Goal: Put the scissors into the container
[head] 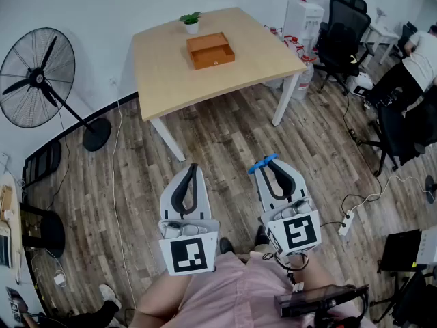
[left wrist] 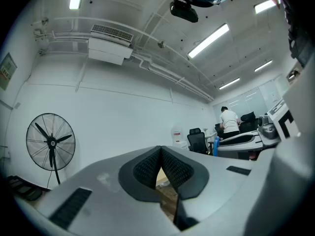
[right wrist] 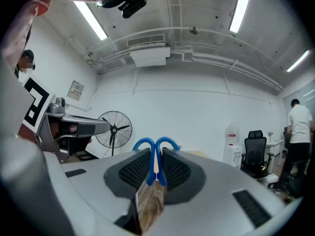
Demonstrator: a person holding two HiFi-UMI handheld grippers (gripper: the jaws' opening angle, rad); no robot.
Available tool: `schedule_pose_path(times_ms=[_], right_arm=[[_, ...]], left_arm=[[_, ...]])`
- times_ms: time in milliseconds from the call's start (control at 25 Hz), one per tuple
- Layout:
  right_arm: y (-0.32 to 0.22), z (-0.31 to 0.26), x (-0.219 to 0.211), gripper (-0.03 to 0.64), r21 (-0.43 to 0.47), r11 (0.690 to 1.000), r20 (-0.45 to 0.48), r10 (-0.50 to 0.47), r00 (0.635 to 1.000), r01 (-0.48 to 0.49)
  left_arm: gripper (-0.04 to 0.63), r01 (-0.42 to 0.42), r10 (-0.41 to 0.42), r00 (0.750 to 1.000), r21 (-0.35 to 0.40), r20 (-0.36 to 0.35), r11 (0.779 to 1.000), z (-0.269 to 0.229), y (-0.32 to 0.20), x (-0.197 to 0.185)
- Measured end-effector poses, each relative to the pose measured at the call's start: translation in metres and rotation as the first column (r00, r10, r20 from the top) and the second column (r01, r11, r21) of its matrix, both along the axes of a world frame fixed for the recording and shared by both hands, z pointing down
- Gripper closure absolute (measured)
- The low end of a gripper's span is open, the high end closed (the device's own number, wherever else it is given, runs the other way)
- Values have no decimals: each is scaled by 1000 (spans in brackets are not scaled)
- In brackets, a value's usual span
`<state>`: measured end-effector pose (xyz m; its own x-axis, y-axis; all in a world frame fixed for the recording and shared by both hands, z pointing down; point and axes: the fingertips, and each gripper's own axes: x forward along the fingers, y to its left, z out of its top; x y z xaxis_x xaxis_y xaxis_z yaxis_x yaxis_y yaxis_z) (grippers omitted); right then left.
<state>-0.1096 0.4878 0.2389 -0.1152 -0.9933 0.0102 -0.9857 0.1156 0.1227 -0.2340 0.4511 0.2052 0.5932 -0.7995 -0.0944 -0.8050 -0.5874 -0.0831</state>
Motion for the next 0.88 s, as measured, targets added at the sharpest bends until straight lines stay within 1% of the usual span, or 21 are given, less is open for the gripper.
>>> schedule_pose_path(times_ms=[240,440,720,880], right_arm=[[1,1,-5,535,0,1000,-7,7,1000,-7],[-2,-1,-3,534,9,1000,19,4,1000,-4],[-26,-5,20,534,22,1000,18,20,1000,-21],[-56,0,43,534,24,1000,25,20,999,-20]], left_arm=[[591,-9,9,1000,-9,0,1000,4,0,-5],[591,-12,12,1000,-16,-4,1000,7,-5,-4],[591,-3,4,1000,-24,21,1000,15,-29,13],[591,19,-17,999,-41,39,999,25,-58,32]])
